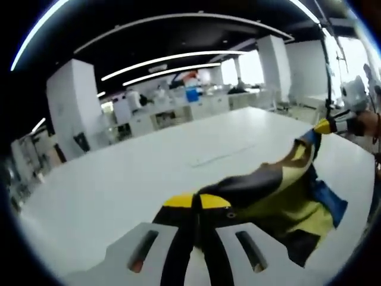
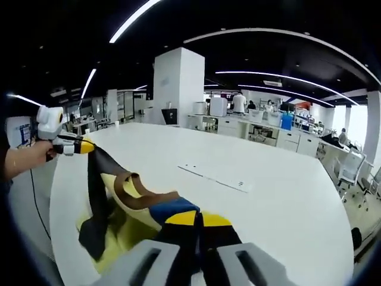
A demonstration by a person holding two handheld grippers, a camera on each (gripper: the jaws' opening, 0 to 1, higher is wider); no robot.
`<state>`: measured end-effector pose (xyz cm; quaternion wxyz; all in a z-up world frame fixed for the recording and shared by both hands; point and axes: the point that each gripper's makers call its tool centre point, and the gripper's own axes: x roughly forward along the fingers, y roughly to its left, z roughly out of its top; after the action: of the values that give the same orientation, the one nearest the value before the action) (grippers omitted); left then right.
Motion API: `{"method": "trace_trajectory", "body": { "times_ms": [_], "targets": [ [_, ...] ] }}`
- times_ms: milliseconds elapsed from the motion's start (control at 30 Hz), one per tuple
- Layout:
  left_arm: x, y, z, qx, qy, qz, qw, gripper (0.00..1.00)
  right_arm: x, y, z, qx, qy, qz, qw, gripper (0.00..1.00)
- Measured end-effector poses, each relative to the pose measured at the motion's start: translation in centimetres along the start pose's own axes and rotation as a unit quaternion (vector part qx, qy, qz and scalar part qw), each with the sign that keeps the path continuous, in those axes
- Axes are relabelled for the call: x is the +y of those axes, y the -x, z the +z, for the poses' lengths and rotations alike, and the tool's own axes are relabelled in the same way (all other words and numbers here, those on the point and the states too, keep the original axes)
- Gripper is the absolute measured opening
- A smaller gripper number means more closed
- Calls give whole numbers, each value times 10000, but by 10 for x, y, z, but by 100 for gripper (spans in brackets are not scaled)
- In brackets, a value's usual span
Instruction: Fold the garment on the visible template until the final outline fits inside the template.
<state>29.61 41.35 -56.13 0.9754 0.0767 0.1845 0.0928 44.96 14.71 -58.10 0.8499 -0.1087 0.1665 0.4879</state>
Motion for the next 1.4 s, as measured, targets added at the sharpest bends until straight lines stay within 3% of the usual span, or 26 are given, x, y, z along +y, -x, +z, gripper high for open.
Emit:
{"method": "trace_trajectory", "body": {
  "times_ms": [267, 533, 1167, 1400],
  "targets": [
    [13, -34, 12, -29, 125, -20, 9999, 0, -19, -24, 9, -3, -125, -135, 9998, 0],
    [15, -66, 11, 40, 191, -11, 9998, 0, -41, -51, 0, 170, -376, -293, 9987, 0],
    [18, -147, -13, 447, 153, -150, 9988, 0, -81, -113, -17, 127, -1153, -476, 9921, 0],
    [21, -170, -27, 648, 337, -197, 9971, 0, -89, -130, -27, 211, -1311, -600, 9893, 0]
  ]
}}
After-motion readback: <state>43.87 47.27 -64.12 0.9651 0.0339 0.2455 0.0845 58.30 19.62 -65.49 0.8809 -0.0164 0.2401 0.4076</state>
